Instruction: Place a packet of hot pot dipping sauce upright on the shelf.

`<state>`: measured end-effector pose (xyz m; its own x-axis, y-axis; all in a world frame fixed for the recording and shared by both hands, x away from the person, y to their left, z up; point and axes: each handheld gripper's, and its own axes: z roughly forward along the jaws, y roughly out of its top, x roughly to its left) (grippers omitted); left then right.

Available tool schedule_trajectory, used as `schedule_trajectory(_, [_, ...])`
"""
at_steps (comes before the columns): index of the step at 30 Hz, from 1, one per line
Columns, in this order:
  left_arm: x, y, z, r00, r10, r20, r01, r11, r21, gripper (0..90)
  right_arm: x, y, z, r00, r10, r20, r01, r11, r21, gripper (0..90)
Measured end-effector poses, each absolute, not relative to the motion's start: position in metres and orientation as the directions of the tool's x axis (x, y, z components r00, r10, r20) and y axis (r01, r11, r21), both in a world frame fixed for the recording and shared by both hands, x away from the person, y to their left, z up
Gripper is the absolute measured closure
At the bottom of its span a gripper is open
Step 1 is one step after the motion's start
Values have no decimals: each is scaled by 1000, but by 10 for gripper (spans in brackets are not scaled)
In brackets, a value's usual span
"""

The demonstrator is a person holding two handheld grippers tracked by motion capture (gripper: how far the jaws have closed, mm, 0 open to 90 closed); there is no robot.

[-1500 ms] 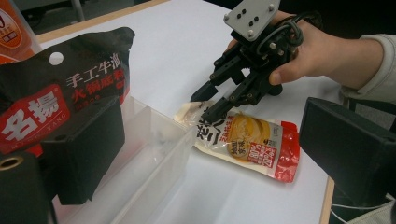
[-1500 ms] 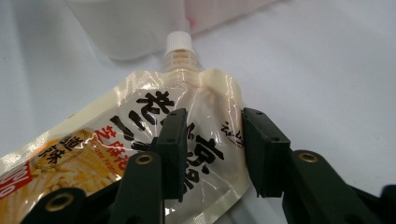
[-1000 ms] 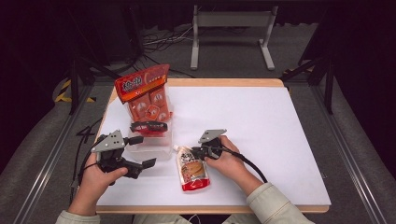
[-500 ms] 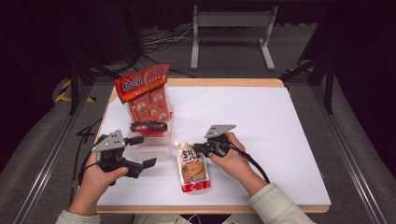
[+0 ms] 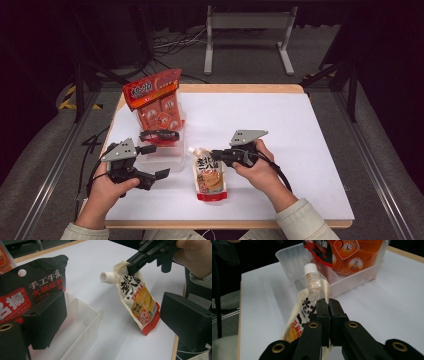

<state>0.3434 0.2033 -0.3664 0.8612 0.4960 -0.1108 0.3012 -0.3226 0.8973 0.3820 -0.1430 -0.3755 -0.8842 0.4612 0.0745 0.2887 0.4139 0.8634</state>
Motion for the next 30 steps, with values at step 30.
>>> schedule_trajectory(30, [342,180,-369,891,439,-120,272,-303,913,81,358,-152,-334,-930,367,34,170,345,923,889])
